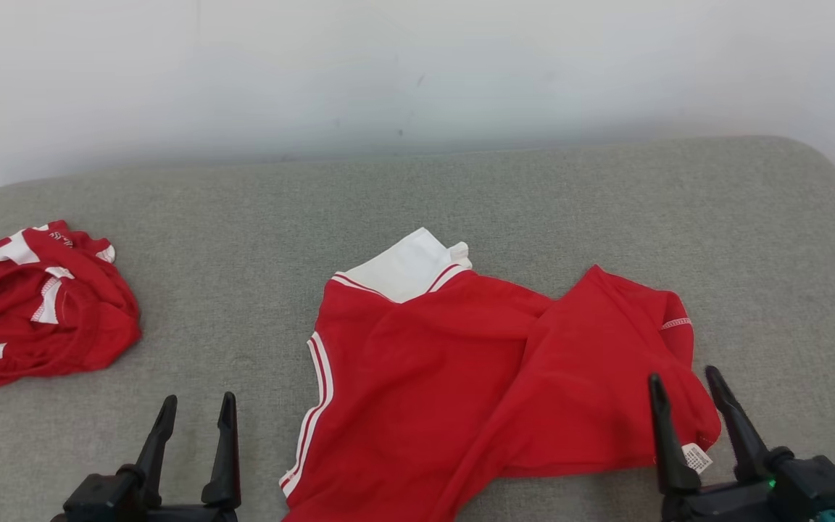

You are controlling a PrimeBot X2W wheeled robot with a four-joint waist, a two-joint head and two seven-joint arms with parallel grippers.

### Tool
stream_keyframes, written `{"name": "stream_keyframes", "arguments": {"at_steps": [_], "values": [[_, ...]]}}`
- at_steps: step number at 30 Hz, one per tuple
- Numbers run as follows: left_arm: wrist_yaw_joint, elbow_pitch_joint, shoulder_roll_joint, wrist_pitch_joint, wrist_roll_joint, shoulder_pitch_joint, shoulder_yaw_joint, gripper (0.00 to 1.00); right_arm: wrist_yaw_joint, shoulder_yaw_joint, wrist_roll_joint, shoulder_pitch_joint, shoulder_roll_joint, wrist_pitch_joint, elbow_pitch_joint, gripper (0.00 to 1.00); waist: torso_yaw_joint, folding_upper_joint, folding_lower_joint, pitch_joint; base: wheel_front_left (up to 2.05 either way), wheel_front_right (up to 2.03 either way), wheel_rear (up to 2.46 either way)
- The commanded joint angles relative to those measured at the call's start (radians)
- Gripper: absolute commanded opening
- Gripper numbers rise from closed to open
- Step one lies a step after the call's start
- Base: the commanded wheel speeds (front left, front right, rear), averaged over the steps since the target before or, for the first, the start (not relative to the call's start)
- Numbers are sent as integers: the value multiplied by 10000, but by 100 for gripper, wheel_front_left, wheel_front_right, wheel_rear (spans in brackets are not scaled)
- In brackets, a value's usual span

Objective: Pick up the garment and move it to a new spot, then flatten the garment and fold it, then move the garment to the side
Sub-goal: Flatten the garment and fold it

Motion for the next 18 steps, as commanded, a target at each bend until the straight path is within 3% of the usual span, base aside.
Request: {"name": "stream_keyframes", "arguments": {"at_steps": [1, 12, 18], "values": [[-1, -45, 3, -11, 44, 116, 27, 100, -22, 74, -138, -119, 85, -40, -40, 100, 41, 0, 0, -17, 0, 0, 0], [56, -303, 2, -11, 194, -130, 289, 100, -23, 154, -288, -449, 551, -29, -12, 100, 152, 0, 0, 254, 0, 0, 0], [-64, -149, 259, -11, 595, -1179, 153, 100, -23, 172, -400, -735, 590, -30, -10, 100, -49, 0, 0, 609, 0, 0, 0]]}}
